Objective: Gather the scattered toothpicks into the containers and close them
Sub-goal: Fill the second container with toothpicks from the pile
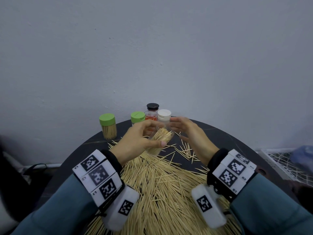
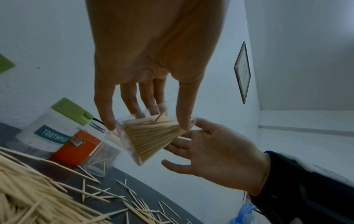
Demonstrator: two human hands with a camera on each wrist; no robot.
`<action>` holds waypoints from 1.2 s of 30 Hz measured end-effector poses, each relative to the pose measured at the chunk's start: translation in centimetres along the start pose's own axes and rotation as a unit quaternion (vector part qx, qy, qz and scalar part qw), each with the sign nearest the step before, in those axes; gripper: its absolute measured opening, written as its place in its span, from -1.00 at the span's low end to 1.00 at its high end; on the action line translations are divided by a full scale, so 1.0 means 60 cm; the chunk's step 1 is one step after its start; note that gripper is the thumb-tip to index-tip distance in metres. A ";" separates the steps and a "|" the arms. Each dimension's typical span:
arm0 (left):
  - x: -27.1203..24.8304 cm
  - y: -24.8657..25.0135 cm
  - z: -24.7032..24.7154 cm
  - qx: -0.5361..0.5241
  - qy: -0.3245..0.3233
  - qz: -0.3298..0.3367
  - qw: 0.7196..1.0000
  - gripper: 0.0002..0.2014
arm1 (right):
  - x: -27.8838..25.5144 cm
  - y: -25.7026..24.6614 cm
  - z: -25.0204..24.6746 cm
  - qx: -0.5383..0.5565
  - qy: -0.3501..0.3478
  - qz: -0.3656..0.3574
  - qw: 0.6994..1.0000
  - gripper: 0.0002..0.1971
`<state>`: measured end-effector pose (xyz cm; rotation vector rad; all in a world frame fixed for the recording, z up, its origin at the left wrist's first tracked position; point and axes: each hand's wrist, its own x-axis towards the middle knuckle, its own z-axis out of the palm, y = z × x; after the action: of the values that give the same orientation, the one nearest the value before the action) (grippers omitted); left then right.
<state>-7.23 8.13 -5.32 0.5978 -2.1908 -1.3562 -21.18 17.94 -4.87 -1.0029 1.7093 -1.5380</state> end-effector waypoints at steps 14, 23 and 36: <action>-0.002 0.000 0.001 0.018 -0.002 -0.020 1.000 -0.46 | -0.023 0.008 -0.011 -0.631 -0.240 0.178 0.716 -0.45; 0.000 -0.006 0.005 0.031 -0.009 -0.015 0.999 -0.46 | -0.034 0.010 0.007 -0.664 -0.268 0.133 0.686 -0.52; -0.001 -0.005 0.006 0.033 -0.016 -0.013 0.999 -0.46 | -0.039 0.020 0.024 -0.708 -0.321 0.078 0.624 -0.60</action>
<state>-7.38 8.29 -5.74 0.6345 -2.2689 -1.3200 -18.90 19.26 -6.32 -1.6803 2.1116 0.6806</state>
